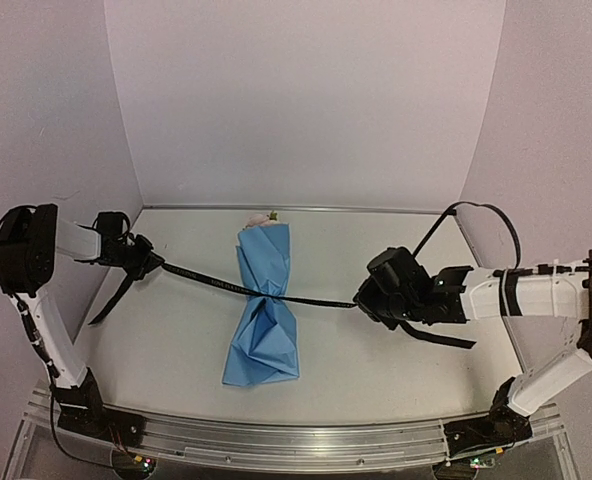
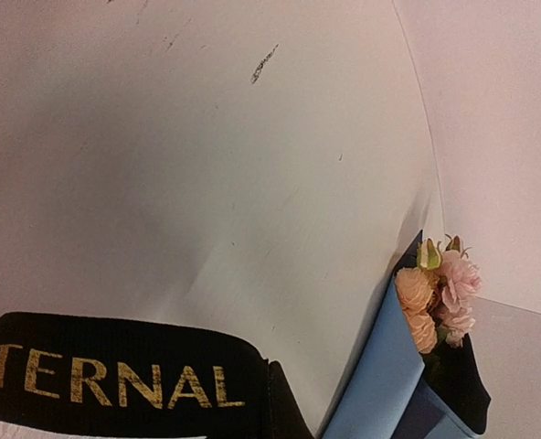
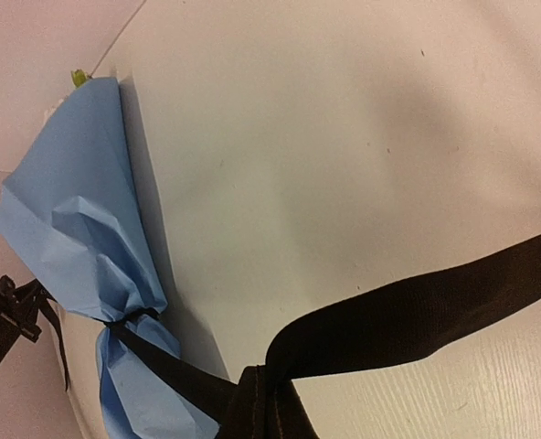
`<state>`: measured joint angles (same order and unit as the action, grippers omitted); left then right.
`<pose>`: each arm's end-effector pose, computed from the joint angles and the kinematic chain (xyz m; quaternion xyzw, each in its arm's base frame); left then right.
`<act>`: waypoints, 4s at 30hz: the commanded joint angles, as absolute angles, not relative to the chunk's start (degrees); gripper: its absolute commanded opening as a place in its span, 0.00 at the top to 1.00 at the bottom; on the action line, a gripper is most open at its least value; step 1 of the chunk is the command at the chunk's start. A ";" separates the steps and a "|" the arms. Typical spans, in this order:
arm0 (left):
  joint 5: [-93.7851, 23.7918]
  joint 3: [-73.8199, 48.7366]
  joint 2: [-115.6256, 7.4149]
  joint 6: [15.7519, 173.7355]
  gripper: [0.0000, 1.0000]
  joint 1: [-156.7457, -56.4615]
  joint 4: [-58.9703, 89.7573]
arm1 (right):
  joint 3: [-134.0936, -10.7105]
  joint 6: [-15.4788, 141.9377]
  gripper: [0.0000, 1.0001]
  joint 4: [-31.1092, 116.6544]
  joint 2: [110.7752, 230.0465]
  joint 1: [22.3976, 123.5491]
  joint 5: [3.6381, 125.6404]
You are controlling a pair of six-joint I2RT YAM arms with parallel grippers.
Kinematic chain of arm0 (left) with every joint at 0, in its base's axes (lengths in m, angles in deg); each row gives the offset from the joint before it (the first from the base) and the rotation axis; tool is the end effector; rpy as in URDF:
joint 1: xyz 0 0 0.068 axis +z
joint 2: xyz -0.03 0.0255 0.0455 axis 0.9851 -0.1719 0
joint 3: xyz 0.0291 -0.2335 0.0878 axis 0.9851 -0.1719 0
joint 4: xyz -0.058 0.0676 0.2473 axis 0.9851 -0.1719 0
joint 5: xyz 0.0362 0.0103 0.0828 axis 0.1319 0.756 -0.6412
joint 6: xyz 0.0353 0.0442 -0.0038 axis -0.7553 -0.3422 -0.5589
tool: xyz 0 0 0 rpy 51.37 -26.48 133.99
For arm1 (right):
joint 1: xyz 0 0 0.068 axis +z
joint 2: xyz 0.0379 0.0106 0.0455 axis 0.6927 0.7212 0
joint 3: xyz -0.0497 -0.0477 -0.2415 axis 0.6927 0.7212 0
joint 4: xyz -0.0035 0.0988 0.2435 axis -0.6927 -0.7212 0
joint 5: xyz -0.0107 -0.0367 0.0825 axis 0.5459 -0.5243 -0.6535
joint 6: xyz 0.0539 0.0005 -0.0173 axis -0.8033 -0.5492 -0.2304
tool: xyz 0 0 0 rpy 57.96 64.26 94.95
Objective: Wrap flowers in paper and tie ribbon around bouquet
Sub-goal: Tie the half-tied ribbon around the folded bouquet, then place the right side of the half-tied ribbon at the center of the board, then pass from the left arm to the right
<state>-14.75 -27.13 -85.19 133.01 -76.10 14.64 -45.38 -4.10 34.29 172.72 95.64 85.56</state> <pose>0.3698 0.0069 0.1184 -0.3296 0.8459 -0.3481 0.2338 0.1989 0.2380 0.1842 0.2215 0.8877 0.2984 0.2717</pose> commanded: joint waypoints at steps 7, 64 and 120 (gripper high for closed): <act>-20.47 -34.67 -77.92 129.40 1.00 -78.40 17.22 | -52.33 1.90 1.00 25.19 179.27 94.90 90.08; -6.36 -33.28 -61.54 143.23 1.00 -97.72 19.17 | -103.05 56.07 0.17 31.59 208.13 105.31 70.12; -14.14 -39.04 -38.69 129.91 0.46 -98.42 9.34 | -109.77 54.67 1.00 24.46 211.28 107.95 85.18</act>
